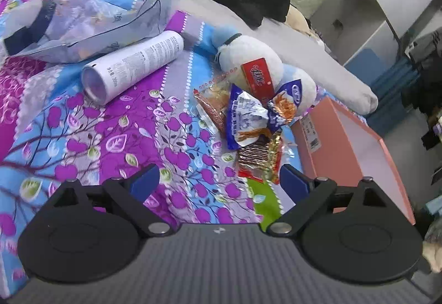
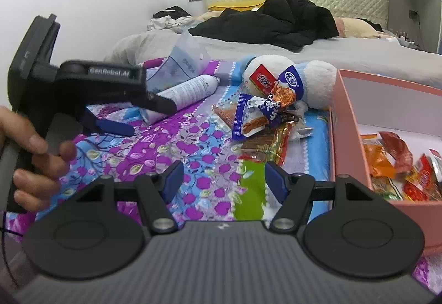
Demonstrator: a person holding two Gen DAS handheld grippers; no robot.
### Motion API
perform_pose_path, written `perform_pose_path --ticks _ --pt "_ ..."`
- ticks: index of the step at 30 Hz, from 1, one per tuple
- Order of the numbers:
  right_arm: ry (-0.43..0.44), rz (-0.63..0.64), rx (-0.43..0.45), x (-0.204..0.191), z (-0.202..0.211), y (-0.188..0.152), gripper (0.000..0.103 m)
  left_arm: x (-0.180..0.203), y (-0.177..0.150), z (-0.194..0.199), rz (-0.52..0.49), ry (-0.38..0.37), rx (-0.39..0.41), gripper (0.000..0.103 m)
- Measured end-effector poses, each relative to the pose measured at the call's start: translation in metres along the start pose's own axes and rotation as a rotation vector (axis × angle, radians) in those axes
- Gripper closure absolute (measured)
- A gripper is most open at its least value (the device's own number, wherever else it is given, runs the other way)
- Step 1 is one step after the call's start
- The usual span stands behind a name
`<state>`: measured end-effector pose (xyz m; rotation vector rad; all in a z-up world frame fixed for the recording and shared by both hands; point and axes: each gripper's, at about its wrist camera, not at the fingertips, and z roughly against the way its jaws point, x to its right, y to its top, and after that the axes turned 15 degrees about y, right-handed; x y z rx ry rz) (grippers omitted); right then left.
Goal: Organize snacks
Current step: 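Grasp the blue-and-white strip bag with the left gripper while the right gripper grasps the brown wafer pack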
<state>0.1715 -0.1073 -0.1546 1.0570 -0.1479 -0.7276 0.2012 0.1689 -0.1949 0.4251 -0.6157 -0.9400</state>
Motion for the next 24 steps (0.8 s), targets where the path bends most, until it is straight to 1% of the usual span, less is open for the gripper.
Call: perform_pose_path --ticks 8,13,16,20,21,22,23,24 --pt "0.018 0.027 -0.02 0.01 -0.046 0.016 0.036 -0.01 0.023 -0.035 -0.026 -0.032 0.015 0.009" --pt "0.019 0.025 -0.042 0.018 -0.075 0.023 0.036 -0.008 0.039 -0.054 -0.061 -0.082 0.005 0.01" --pt "0.008 0.031 -0.057 0.025 -0.091 0.026 0.036 0.001 0.046 -0.068 -0.095 -0.098 -0.013 0.01" --pt "-0.054 0.008 -0.072 0.044 -0.108 0.028 0.035 0.021 0.052 -0.084 -0.171 -0.147 -0.018 0.01" --pt "-0.073 -0.006 -0.077 0.05 -0.112 0.028 0.033 0.027 0.054 -0.089 -0.188 -0.16 -0.025 0.01" --pt "-0.09 -0.018 -0.082 0.056 -0.117 0.027 0.025 0.032 0.056 -0.095 -0.197 -0.166 -0.031 0.01" --pt "-0.106 -0.024 -0.086 0.061 -0.121 0.026 0.022 0.037 0.058 -0.101 -0.202 -0.176 -0.039 0.01" --pt "-0.122 -0.029 -0.087 0.066 -0.125 0.025 0.022 0.041 0.059 -0.107 -0.205 -0.189 -0.048 0.01"
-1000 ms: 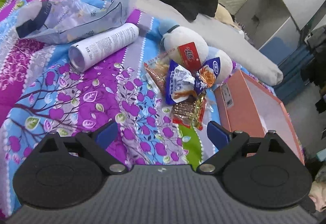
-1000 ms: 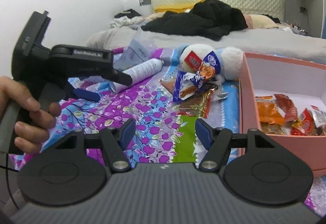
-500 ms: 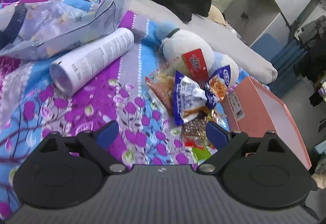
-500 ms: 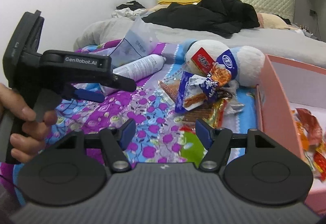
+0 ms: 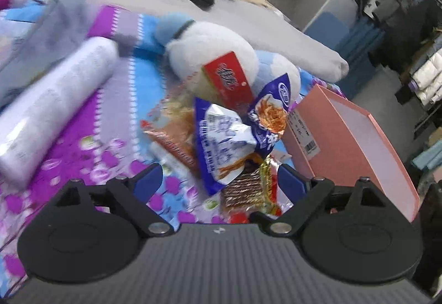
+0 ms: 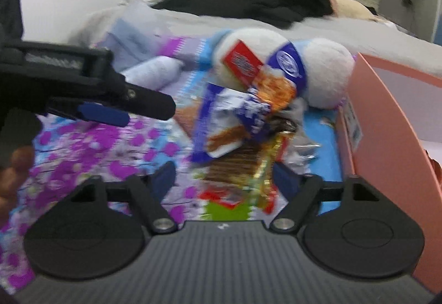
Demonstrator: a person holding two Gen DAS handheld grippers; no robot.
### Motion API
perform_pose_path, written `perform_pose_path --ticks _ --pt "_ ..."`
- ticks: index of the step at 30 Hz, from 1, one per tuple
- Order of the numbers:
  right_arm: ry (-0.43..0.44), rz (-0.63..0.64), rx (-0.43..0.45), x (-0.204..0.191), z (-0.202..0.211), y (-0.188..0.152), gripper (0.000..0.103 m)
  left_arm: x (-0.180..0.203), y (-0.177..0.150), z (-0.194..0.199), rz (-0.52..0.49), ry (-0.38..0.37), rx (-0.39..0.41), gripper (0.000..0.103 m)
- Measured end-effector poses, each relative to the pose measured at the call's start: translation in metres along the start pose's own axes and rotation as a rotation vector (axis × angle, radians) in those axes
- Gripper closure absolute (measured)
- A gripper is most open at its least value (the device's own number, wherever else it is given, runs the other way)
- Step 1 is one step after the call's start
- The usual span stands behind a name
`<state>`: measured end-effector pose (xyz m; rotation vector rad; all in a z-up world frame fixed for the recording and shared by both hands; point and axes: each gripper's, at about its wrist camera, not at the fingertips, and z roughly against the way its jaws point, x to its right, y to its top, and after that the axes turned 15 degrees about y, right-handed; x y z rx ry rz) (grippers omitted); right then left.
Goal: Organize snacks
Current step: 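Grasp the blue-and-white strip bag with the left gripper while the right gripper grasps the brown wafer pack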
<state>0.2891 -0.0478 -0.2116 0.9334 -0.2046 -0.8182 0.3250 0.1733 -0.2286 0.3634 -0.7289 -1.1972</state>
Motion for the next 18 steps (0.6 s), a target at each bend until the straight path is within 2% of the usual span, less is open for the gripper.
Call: perform_pose_path --ticks 6,8,12,15,18 --pt "-0.023 -0.032 -0.037 0.02 -0.025 -0.002 0.021 0.013 0.014 -0.045 -0.005 -0.03 -0.056 0.01" --pt "-0.049 -0.036 -0.041 0.023 -0.033 -0.004 0.01 0.017 0.015 -0.057 -0.035 -0.02 -0.072 0.01" --pt "-0.011 -0.02 -0.061 0.027 -0.047 -0.01 0.007 0.027 0.017 -0.073 -0.088 0.004 -0.077 0.01" --pt "-0.01 0.0 -0.064 0.028 -0.052 -0.013 0.007 0.037 0.018 -0.076 -0.155 0.017 -0.061 0.018" --pt "-0.015 0.015 -0.055 0.026 -0.053 -0.015 0.011 0.042 0.017 -0.077 -0.174 0.027 -0.053 0.027"
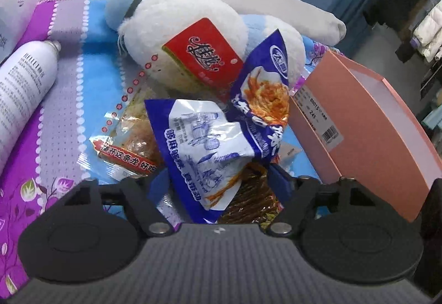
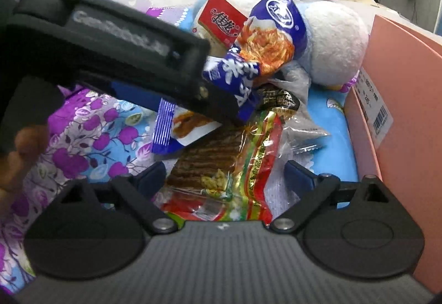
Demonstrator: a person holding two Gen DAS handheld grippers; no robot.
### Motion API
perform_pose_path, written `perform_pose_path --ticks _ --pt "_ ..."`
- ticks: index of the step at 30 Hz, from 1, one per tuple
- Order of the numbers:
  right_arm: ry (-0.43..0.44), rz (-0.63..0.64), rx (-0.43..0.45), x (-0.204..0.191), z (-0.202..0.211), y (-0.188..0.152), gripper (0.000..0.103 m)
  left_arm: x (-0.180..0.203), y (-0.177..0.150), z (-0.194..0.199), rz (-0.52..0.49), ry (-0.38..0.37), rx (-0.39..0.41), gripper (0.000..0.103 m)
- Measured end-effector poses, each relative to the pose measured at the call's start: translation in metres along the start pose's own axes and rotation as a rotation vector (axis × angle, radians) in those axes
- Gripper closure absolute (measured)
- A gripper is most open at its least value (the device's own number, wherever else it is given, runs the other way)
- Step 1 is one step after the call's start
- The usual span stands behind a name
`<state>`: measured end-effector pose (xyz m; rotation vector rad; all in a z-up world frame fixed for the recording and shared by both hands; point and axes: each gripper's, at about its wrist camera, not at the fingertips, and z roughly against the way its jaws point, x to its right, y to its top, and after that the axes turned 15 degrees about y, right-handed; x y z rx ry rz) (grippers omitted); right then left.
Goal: Organize snacks
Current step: 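Grasp the blue-and-white strip bag with the left gripper while the right gripper grasps the brown wafer pack, then lift the blue-and-white bag with the left gripper while the right gripper lifts the wafer pack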
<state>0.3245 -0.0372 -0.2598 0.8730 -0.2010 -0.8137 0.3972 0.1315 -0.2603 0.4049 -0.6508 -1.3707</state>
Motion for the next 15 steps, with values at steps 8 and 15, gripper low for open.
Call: perform_pose_path --ticks 8,15 --pt "-0.024 -0.011 0.014 -0.003 0.013 0.002 0.04 0.013 0.0 0.009 -0.014 0.031 0.032 0.048" --pt "-0.023 -0.031 0.018 -0.007 0.037 -0.004 0.045 0.005 -0.014 0.04 0.074 0.045 0.038 0.069"
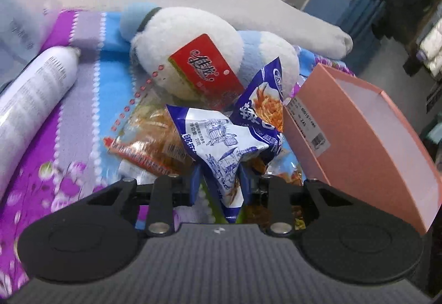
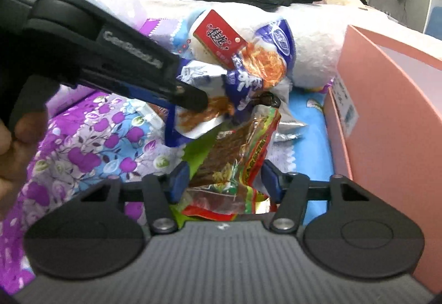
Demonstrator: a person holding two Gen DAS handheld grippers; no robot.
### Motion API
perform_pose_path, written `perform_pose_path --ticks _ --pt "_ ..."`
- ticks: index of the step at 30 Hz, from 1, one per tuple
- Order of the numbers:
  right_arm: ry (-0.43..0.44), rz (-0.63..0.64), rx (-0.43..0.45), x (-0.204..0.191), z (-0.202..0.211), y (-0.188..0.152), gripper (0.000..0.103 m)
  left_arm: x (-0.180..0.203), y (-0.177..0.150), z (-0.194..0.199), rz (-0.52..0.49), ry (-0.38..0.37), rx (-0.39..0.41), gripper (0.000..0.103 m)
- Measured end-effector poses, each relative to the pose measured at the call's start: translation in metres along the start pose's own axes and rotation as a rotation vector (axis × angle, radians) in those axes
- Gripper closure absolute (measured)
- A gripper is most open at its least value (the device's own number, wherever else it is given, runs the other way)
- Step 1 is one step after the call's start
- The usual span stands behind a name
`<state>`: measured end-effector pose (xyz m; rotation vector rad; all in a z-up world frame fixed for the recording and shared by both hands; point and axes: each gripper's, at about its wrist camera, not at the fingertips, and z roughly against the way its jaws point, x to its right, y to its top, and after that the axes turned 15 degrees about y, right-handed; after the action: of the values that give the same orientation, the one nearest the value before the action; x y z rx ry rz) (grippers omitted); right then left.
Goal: Organize snacks
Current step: 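Lift the blue-and-white bag with the left gripper while the right gripper lifts the wafer pack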
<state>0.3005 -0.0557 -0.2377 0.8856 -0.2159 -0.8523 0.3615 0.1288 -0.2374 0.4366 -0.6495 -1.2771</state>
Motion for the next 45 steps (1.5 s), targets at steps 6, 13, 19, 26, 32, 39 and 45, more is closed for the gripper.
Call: perform_pose_path --ticks 6,13,19,26,32,39,45 --pt "0.016 -0.001 0.007 -0.009 0.026 -0.008 0.048 -0.007 -0.028 0.03 0.089 0.036 -0.007 0.071" --pt "0.023 -0.005 0.005 -0.019 0.061 -0.023 0.048 -0.015 -0.07 0.077 0.195 0.087 -0.017 0.073" --pt "0.064 -0.023 -0.011 -0.028 0.088 -0.042 0.048 -0.02 -0.109 0.119 0.273 0.145 -0.038 0.073" --pt "0.09 -0.063 -0.027 -0.033 0.121 -0.061 0.048 -0.004 -0.144 0.162 0.355 0.173 -0.069 0.073" --pt "0.104 -0.099 -0.031 -0.039 0.146 -0.078 0.048 0.007 -0.167 0.178 0.393 0.174 -0.105 0.073" --pt "0.104 -0.138 -0.078 -0.046 0.155 -0.098 0.048 0.018 -0.181 0.18 0.351 0.15 -0.206 0.071" --pt "0.075 -0.148 -0.082 -0.042 0.164 -0.106 0.048 0.03 -0.192 0.188 0.278 0.147 -0.257 0.033"
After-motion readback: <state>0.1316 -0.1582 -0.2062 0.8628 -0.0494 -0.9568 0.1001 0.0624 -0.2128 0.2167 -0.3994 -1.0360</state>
